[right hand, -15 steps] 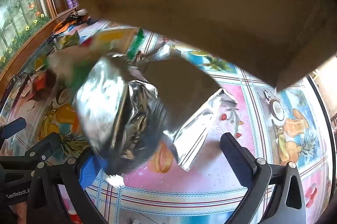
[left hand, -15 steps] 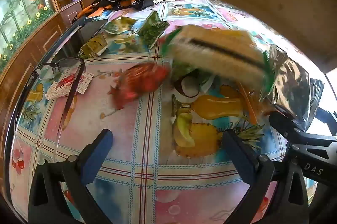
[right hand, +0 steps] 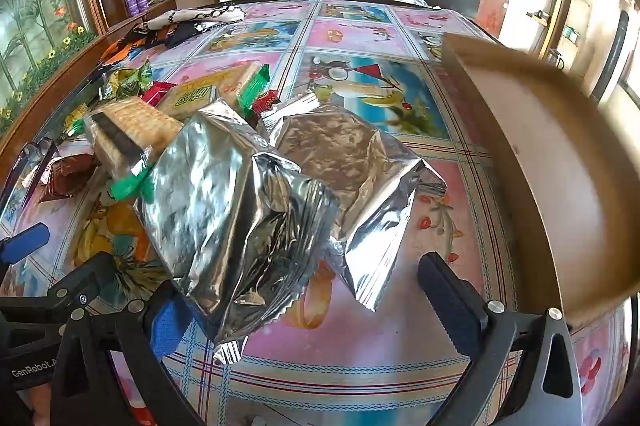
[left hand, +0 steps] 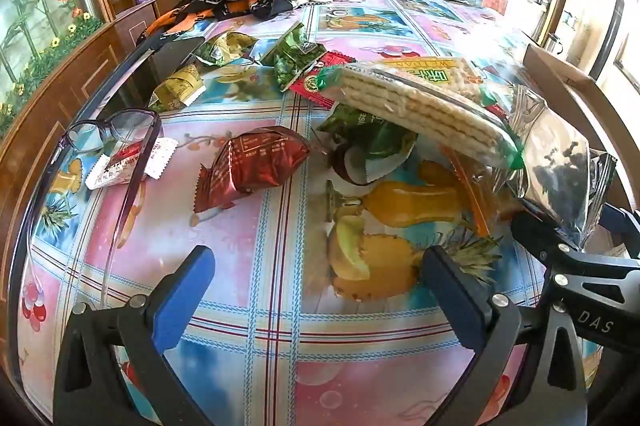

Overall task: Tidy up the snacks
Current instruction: 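Hold the silver foil bag in the right tool while the left tool approaches the snacks, then grasp the long cracker roll with the left tool while the right tool holds the foil bag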

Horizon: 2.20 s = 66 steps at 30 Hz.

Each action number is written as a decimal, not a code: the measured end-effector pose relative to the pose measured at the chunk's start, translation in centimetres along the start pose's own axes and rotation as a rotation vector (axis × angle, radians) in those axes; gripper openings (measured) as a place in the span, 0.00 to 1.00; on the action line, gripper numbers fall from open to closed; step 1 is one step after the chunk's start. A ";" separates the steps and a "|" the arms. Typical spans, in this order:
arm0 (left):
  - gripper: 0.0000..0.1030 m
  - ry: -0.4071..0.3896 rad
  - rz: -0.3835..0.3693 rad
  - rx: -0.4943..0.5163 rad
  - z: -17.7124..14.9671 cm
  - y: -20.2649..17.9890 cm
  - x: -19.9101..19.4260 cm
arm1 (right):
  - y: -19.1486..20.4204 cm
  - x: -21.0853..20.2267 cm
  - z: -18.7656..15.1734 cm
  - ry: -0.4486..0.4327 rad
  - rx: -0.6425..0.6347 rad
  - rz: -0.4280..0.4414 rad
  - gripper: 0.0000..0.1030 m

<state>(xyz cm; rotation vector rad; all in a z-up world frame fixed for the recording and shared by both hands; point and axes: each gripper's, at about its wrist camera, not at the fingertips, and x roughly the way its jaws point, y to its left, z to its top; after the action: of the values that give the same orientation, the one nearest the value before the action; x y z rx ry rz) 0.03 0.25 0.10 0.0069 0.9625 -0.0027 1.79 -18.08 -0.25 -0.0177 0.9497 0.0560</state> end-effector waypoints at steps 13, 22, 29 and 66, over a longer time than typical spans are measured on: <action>1.00 0.000 -0.001 0.000 0.1 0.1 0.1 | -0.1 -0.1 -0.2 0.000 0.005 -0.002 1.00; 1.00 0.030 -0.093 -0.018 -0.5 0.9 -1.1 | -0.9 -1.6 -1.2 0.175 -0.213 0.196 1.00; 1.00 -0.016 -0.134 -0.037 -0.1 1.5 -3.1 | -2.9 -7.5 -3.0 0.092 -0.359 0.366 0.97; 1.00 -0.002 -0.184 -0.126 4.4 2.1 -4.3 | -0.6 -5.4 -3.3 0.077 -0.460 0.504 0.61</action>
<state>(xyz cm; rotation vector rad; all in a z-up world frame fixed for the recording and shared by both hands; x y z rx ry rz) 1.16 2.28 6.18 -0.1982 0.9569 -0.1116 -4.01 -19.03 2.23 -0.2062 0.9831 0.7426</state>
